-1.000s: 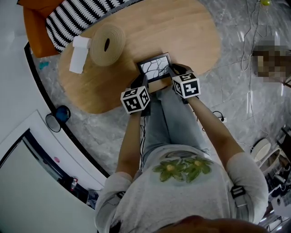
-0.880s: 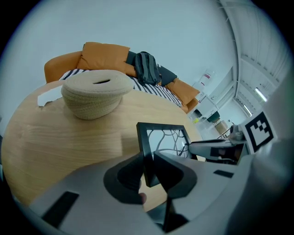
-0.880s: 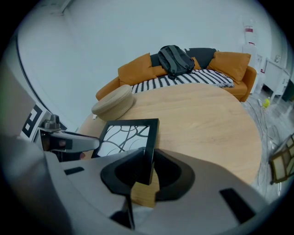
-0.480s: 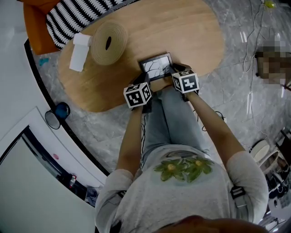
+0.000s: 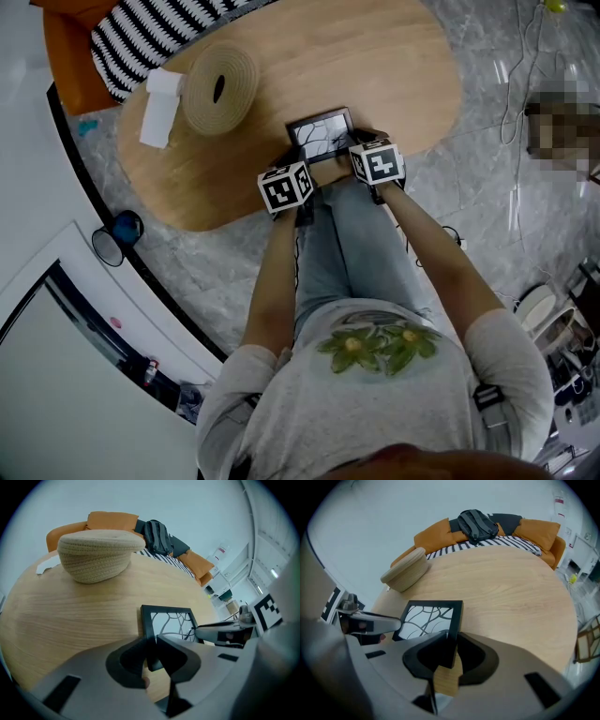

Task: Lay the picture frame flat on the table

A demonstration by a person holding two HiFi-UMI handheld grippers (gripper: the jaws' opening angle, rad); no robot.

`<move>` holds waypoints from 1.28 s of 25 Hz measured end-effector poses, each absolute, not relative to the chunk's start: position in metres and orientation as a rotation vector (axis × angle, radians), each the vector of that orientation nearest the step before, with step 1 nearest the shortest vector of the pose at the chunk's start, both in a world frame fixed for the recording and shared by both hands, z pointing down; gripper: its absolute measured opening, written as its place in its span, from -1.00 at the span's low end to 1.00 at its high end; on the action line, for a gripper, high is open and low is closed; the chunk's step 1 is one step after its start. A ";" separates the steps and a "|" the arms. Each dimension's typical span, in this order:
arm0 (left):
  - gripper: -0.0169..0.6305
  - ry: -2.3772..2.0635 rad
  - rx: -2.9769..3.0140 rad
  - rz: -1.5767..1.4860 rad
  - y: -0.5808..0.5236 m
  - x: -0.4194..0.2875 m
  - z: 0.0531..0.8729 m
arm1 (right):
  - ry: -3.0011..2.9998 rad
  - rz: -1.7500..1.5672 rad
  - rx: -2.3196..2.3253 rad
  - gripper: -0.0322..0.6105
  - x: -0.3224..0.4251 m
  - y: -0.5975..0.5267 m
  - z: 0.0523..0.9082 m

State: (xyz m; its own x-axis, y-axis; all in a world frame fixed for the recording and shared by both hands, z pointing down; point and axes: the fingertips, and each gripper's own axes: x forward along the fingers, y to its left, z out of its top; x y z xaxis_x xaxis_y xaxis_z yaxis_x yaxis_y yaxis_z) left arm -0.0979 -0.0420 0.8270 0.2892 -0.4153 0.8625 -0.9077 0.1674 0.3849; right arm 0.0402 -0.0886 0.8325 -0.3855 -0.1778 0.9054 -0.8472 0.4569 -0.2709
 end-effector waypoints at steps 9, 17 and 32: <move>-0.64 -1.244 1.447 0.730 -0.037 -0.094 0.847 | -1.848 0.926 0.858 -0.63 0.040 -0.083 0.845; -0.64 -1.319 1.448 0.767 -0.038 -0.095 0.846 | -1.851 0.922 0.852 -0.62 0.039 -0.084 0.846; -0.39 -1.247 1.410 0.815 -0.037 -0.098 0.827 | -1.855 0.907 0.826 -0.52 0.044 -0.079 0.820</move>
